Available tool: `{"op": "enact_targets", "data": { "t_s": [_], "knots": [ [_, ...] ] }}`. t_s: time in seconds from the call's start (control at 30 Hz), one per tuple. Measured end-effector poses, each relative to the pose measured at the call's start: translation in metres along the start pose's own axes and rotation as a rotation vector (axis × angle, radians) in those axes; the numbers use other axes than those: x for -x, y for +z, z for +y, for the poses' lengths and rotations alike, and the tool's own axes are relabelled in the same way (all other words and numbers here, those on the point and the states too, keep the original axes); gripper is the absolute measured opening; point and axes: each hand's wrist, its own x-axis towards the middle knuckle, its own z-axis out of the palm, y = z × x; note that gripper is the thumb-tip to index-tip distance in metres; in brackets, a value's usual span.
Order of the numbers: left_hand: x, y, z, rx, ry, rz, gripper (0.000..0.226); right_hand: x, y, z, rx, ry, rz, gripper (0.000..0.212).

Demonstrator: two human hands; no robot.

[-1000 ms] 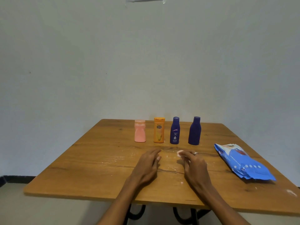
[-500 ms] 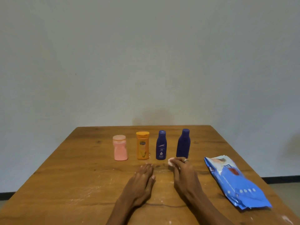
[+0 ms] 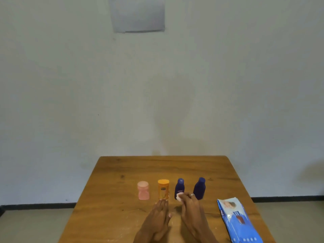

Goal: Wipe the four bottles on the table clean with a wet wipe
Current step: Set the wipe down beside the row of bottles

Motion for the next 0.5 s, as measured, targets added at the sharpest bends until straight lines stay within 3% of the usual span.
{"op": "enact_targets", "data": {
  "t_s": [0.3,0.5],
  "knots": [
    [0.017,-0.03,0.023,-0.027,0.016,0.016,0.061,0.002,-0.021,-0.015,0.044,0.007,-0.075,0.036],
    [0.013,-0.034,0.03,-0.015,0.004,0.053,0.06,-0.013,-0.021,-0.023,0.023,-0.019,-0.155,0.049]
  ]
}}
